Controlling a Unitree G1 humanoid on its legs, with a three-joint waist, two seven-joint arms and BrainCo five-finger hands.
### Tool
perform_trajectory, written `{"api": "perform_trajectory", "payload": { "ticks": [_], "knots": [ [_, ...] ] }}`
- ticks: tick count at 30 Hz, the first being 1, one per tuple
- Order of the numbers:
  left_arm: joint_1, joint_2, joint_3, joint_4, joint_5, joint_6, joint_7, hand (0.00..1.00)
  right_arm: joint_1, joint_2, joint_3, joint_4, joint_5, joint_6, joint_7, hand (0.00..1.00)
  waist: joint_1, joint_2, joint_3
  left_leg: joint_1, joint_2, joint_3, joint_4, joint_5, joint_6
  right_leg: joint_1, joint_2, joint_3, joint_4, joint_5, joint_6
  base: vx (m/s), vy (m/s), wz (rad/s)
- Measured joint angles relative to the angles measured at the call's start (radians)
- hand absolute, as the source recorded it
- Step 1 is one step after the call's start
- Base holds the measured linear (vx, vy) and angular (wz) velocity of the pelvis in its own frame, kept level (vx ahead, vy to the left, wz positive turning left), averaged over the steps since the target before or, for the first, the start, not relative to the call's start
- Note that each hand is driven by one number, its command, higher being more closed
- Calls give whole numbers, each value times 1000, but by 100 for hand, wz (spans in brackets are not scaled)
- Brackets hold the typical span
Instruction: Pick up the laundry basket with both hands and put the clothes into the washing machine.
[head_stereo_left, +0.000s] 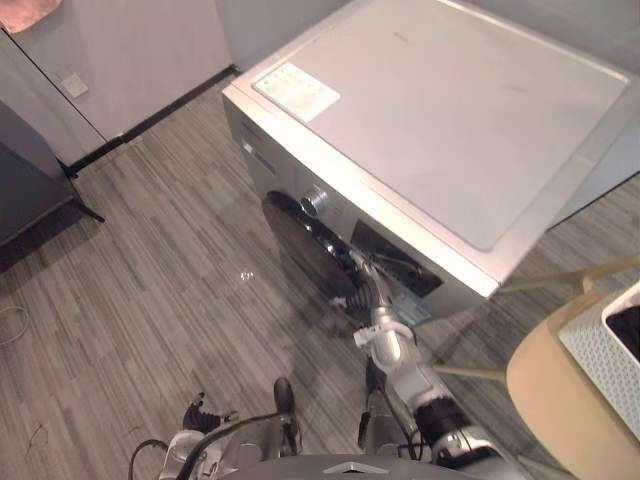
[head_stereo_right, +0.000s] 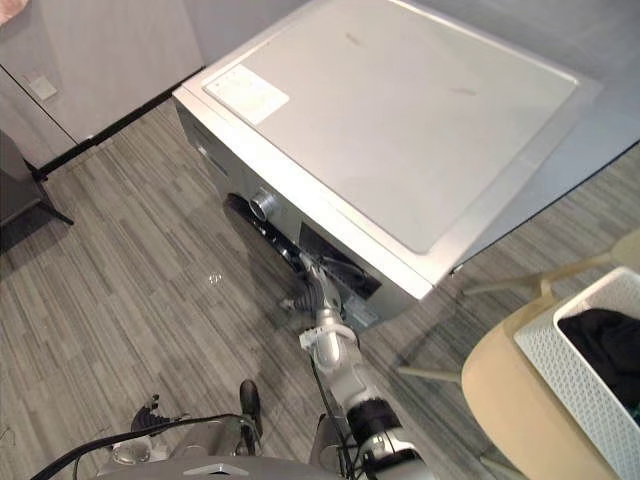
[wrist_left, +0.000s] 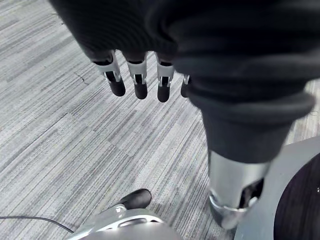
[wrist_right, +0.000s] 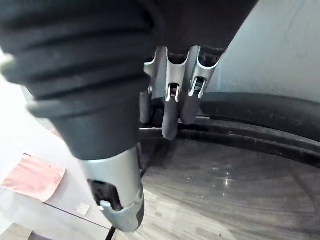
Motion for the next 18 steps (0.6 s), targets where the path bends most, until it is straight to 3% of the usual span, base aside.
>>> {"api": "perform_trajectory", "payload": {
  "ticks": [1, 3, 4, 5, 6, 7, 8, 9, 10, 11, 12, 14, 18],
  "knots": [
    [-12, -7, -20, -25, -5, -4, 2, 0, -61, 14, -35, 46, 2, 0, -15, 0, 7, 29, 17, -2, 11, -2, -41, 21, 0, -13, 13, 0, 48, 9, -29, -167, -32, 31],
    [-38, -17, -43, -53, -28, -17, 7, 0, -200, 42, -91, 136, 3, 7, -37, 0, 20, 35, 55, -8, 0, -13, -69, 34, -13, -28, 6, -14, 65, -40, -1, -179, -24, 19],
    [-73, -24, -60, -51, -42, -16, 14, 0, -300, 53, -113, 229, 8, 72, -30, 0, 30, 16, 78, -51, -32, -10, -8, 42, -7, -69, -24, -20, 50, -37, 47, -154, 23, -34],
    [-80, -58, -64, -43, -56, -12, 23, 0, -356, 24, -103, 282, 24, 141, -11, 0, 57, 68, 78, -122, 4, -29, 181, -51, 41, -90, 10, -33, 25, -104, 204, -121, 58, -63],
    [-80, -86, -67, -38, -59, -16, 25, 0, -375, 3, -87, 273, 31, 165, -2, 0, 86, 150, 75, -137, 67, -22, 162, -44, 46, -113, 57, -33, 106, -70, 102, -73, 73, -39],
    [-94, -102, -76, -60, -73, -23, 32, 0, -362, -29, -56, 251, 78, 191, 22, 0, 82, 155, 102, -153, 79, -22, 111, -39, 42, -187, 44, -2, 409, -118, -12, -94, 85, 11],
    [-99, -88, -77, -71, -78, -25, 37, 0, -351, -29, -40, 252, 92, 206, 26, 0, 70, 135, 111, -129, 57, -23, 61, -26, -3, -143, 29, -1, 400, -162, 12, -69, 9, 76],
    [-107, -70, -61, -71, -90, -25, 36, 0, -329, -15, 30, 249, 117, 216, 49, 0, 59, 66, 141, -115, 26, -24, 86, 16, -17, -14, -9, -20, 225, -188, 45, 19, -16, 33],
    [-124, -73, -58, -66, -96, -16, 38, 0, -315, 0, 113, 224, 143, 223, 86, 0, 69, 76, 162, -122, 58, -38, 44, 65, -6, -5, 12, -60, 174, -177, 48, 20, -34, 8],
    [-135, -70, -56, -60, -96, -12, 39, 0, -294, 14, 157, 200, 179, 222, 104, 0, 67, 66, 167, -121, 58, -34, 30, 94, -4, -8, 14, -65, 163, -137, 44, -25, 41, -15],
    [-145, -75, -57, -45, -96, -5, 40, 0, -266, 36, 191, 161, 228, 225, 116, 0, 50, 60, 169, -111, 55, -37, 6, 101, -7, -5, 12, -69, 166, -122, 43, -23, 47, 10],
    [-139, -82, -53, -36, -94, -1, 40, 0, -239, 37, 292, 139, 326, 220, 174, 0, 54, 52, 164, -52, 55, -26, -26, 121, -17, 39, 14, -67, 156, -110, 45, 53, 25, 2],
    [-101, -69, -21, -14, -75, 13, 40, 0, -172, 86, 511, 91, 545, 141, 322, 0, 57, 4, 78, 9, 65, -38, -60, 133, -29, 110, 30, -88, 114, -111, 45, 125, -24, 4]
  ]
}}
